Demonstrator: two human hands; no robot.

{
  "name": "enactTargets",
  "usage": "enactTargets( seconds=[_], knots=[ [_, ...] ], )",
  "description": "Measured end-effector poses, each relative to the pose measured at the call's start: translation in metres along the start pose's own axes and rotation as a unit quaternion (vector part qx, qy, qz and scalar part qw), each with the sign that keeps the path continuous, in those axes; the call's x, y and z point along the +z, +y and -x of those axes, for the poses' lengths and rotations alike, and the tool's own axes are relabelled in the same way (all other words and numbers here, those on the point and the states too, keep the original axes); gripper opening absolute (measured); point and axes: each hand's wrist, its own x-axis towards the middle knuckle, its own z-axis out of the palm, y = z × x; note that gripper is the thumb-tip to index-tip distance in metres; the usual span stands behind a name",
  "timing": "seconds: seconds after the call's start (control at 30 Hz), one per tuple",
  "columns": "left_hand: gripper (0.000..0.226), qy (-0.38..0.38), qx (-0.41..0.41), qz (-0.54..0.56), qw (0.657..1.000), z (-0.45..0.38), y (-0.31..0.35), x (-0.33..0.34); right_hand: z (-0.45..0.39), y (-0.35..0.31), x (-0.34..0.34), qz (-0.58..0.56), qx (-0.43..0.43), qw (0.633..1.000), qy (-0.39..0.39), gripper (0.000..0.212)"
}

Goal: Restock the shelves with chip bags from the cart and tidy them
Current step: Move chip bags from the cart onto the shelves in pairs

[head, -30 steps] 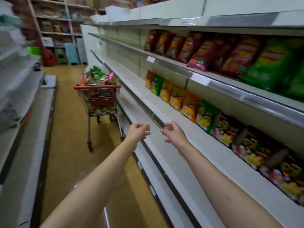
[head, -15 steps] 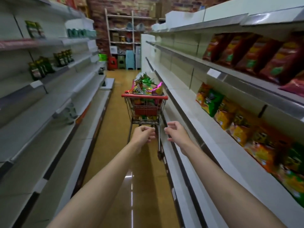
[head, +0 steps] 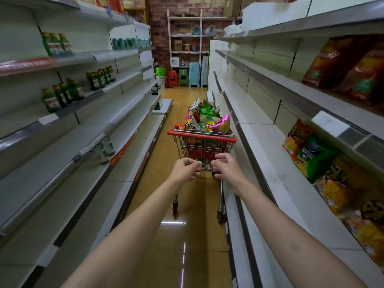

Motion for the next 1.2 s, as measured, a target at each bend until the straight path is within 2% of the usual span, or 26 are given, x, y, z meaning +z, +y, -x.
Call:
enactTargets(
  seconds=[0.33, 0.7, 0.9, 1.07, 1.2],
  knots=[
    [0.015, -0.028, 0.023, 0.000, 0.999, -0.140, -0.001, -0.006, -0.127, 0.007, 0.006, 0.010, 0.015, 1.000, 0.003, 0.032],
    [0.008, -0.036, 0.042, 0.012, 0.998, -0.341, 0.024, -0.065, -0.316, -0.022, 0.047, 0.043, 0.037, 0.998, 0.025, 0.030],
    [0.014, -0.046, 0.014, 0.007, 0.999, -0.403, 0.003, -0.081, -0.385, -0.013, 0.076, 0.051, 0.059, 0.997, 0.010, 0.029],
    [0.023, -0.024, -0.023, -0.014, 0.999, -0.451, -0.018, -0.088, -0.437, 0.000, 0.094, 0.053, 0.072, 0.996, -0.009, 0.020],
    [0.027, -0.033, -0.037, -0.035, 0.998, -0.494, -0.023, -0.095, -0.482, 0.009, 0.102, 0.056, 0.080, 0.995, -0.023, 0.026]
  ],
)
